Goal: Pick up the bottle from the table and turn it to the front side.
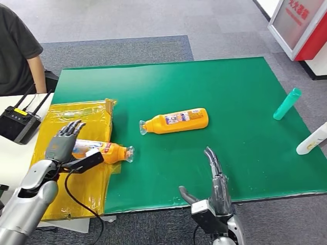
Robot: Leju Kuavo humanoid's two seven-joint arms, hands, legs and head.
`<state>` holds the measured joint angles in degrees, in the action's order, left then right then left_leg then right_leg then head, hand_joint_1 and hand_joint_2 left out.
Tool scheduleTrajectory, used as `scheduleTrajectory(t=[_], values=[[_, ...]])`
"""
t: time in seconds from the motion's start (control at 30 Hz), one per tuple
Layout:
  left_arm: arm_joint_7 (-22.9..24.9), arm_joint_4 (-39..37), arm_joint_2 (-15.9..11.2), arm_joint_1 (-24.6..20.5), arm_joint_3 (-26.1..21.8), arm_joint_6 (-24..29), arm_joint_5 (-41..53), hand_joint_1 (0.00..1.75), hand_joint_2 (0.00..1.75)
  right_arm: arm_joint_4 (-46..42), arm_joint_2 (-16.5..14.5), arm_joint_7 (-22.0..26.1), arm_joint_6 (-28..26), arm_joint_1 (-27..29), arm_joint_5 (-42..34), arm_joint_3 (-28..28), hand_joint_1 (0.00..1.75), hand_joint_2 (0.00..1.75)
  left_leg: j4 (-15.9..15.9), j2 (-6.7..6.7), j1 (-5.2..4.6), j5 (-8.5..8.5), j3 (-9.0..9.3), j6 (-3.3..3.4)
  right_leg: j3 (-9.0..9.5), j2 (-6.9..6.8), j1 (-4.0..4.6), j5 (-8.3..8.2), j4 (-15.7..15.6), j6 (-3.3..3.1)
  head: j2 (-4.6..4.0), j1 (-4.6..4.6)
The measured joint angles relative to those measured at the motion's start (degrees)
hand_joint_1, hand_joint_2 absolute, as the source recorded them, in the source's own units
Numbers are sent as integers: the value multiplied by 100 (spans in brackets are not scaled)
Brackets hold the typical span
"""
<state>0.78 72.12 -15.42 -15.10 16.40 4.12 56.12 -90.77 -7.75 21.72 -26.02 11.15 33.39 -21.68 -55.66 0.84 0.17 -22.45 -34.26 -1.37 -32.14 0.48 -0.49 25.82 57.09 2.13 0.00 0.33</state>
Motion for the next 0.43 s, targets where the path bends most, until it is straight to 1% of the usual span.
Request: scheduleTrajectory(t=[0.07, 0.17, 0.23, 0.27, 0.33, 0.43], values=[[-469, 279, 135, 244, -379, 29, -710, 0, 175, -44, 2, 16, -17, 34, -21, 4, 0, 175, 0, -1, 0, -2, 0, -2, 0, 2, 0, 1, 0, 0, 0, 0], [-1407, 743, 336, 701, -888, -17, -1661, 0, 175, -88, 23, 160, -9, 64, -175, 7, 0, 175, 0, -4, 0, -6, 0, -1, -2, 4, 0, 3, 0, 0, 0, 1], [-1948, 1034, 475, 1014, -1157, -72, -1971, 0, 175, -114, 50, 301, 48, 75, -301, 1, 0, 175, 0, -4, -1, -9, 0, 1, -1, 4, -1, 6, -1, 1, 0, 1], [-2145, 1157, 537, 1156, -1255, -106, -2033, 0, 175, -123, 64, 356, 76, 77, -342, -9, 0, 175, 0, -4, -1, -9, 0, 2, -1, 4, -1, 6, -1, 1, 0, 1], [-2373, 1356, 637, 1404, -1390, -159, -2080, 0, 175, -134, 87, 422, 101, 79, -377, -36, 0, 175, 0, -4, -1, -10, 0, 1, -1, 3, -1, 7, -1, 1, 0, 0], [-2524, 1520, 723, 1613, -1498, -342, -2262, 0, 175, -138, 108, 455, 99, 78, -382, -59, 0, 175, 0, -4, -1, -10, 0, 1, 2, 3, 0, 8, -1, 1, 0, 1]])
